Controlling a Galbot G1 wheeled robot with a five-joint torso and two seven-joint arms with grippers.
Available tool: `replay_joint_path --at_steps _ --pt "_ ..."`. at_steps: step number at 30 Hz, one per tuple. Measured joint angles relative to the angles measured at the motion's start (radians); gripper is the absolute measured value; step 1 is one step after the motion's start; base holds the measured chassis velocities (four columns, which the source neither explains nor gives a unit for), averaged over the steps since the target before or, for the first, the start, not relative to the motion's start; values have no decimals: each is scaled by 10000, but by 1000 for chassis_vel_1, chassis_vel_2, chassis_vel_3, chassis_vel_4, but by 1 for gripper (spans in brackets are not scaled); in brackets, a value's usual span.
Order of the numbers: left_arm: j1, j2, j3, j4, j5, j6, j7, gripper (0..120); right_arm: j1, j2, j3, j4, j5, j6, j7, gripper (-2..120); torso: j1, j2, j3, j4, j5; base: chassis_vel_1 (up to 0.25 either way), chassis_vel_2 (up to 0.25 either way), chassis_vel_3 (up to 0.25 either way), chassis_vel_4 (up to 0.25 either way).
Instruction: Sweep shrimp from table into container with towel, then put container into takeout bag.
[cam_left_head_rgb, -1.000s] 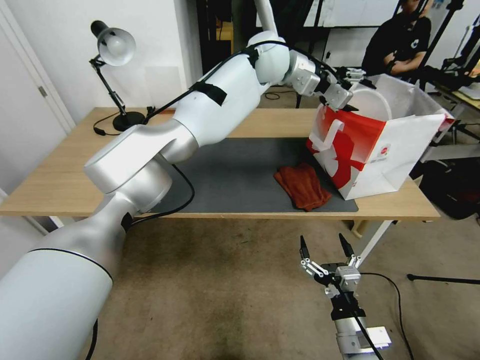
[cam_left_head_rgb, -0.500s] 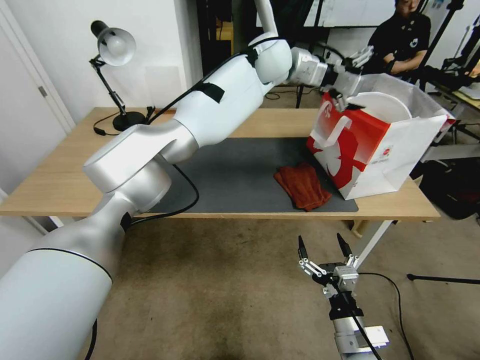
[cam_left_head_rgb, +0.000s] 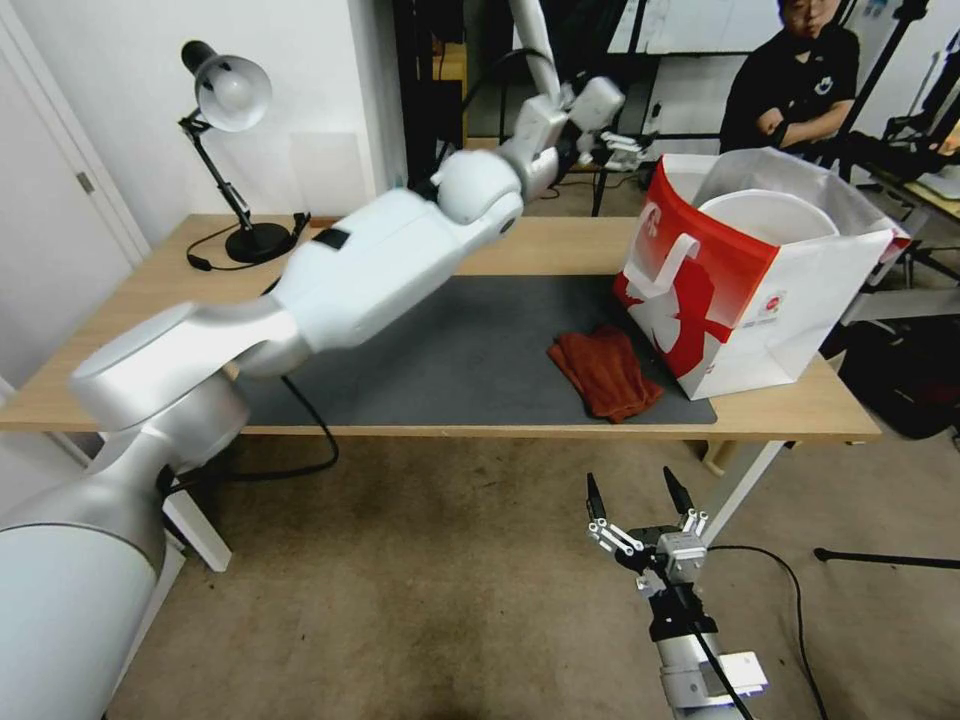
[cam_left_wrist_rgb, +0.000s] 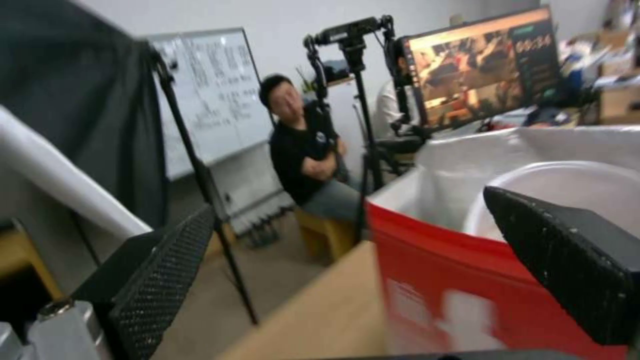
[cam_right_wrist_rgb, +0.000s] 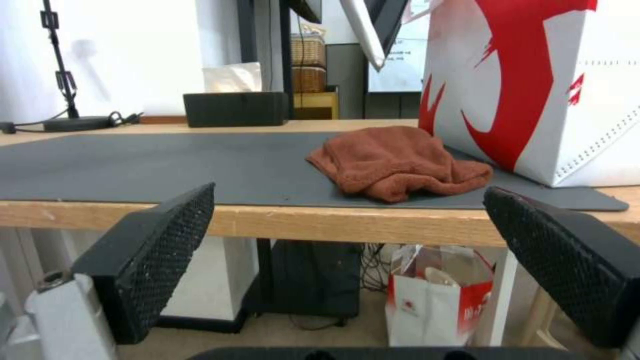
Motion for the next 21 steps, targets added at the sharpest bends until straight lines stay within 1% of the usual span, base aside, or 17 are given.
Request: replay_joint_path --at_steps 1,2,4,7,8,10,11,12,13,14,15,16,17,18,19,20,21 --pt "198 157 -72 -385 -381 128 -173 100 10 -3 -19 1 -4 -5 0 100 0 0 0 -1 0 0 0 0 0" --pt "306 225 -109 -563 -516 164 -261 100 16 -3 -24 1 -5 -7 1 100 0 0 0 -1 0 0 0 0 0" --pt "397 281 -138 -710 -600 189 -331 100 22 -5 -30 2 -5 -9 1 100 1 0 0 0 0 0 0 0 0" --pt "973 614 -335 -1533 -866 214 -632 100 52 -4 -64 12 -12 -31 3 100 1 0 0 -1 -1 0 0 0 0" --pt "973 614 -335 -1533 -866 214 -632 100 52 -4 -64 12 -12 -31 3 100 1 0 0 -1 -1 0 0 0 0" --pt "1790 1104 -593 -2622 -1057 194 -1106 100 68 -3 -91 40 -20 -58 6 100 0 0 0 -1 0 0 0 0 0" --pt "1949 1208 -660 -2825 -1080 192 -1245 100 66 -4 -94 48 -21 -64 6 100 0 1 0 -2 -2 0 0 0 0" --pt "2318 1439 -813 -3239 -1088 177 -1518 100 69 -5 -95 67 -22 -76 8 100 0 0 -1 1 -1 0 0 0 0" --pt "2318 1439 -813 -3239 -1088 177 -1518 100 69 -5 -95 67 -22 -76 8 100 0 0 -1 1 -1 0 0 0 0" --pt "2790 1747 -1042 -3715 -1030 152 -1799 100 71 -4 -97 86 -28 -85 10 100 0 0 0 -2 0 0 0 0 0" --pt "2968 1870 -1128 -3879 -995 148 -1891 100 70 -4 -97 99 -30 -93 12 100 0 0 0 -2 -1 0 0 0 0" --pt "3595 2276 -1446 -4419 -836 130 -2172 100 71 -1 -97 139 -43 -121 16 100 0 0 0 2 -2 0 0 0 0" --pt "3595 2276 -1446 -4419 -836 130 -2172 100 71 -1 -97 139 -43 -121 16 100 0 0 0 2 -2 0 0 0 0" --pt "4350 2700 -1810 -4983 -610 117 -2401 100 70 3 -99 180 -62 -140 19 100 -1 1 -1 3 -2 0 0 0 0" --pt "5245 3157 -2260 -5507 -246 57 -2551 100 62 14 -87 231 -76 -167 28 100 0 0 -1 1 -2 0 0 0 0" --pt "6004 3445 -2642 -5879 93 -34 -2608 100 65 16 -65 251 -86 -179 30 100 -1 1 -1 2 -1 0 0 0 0" --pt "6004 3445 -2642 -5879 93 -34 -2608 100 65 16 -65 251 -86 -179 30 100 -1 1 -1 2 -1 0 0 0 0"
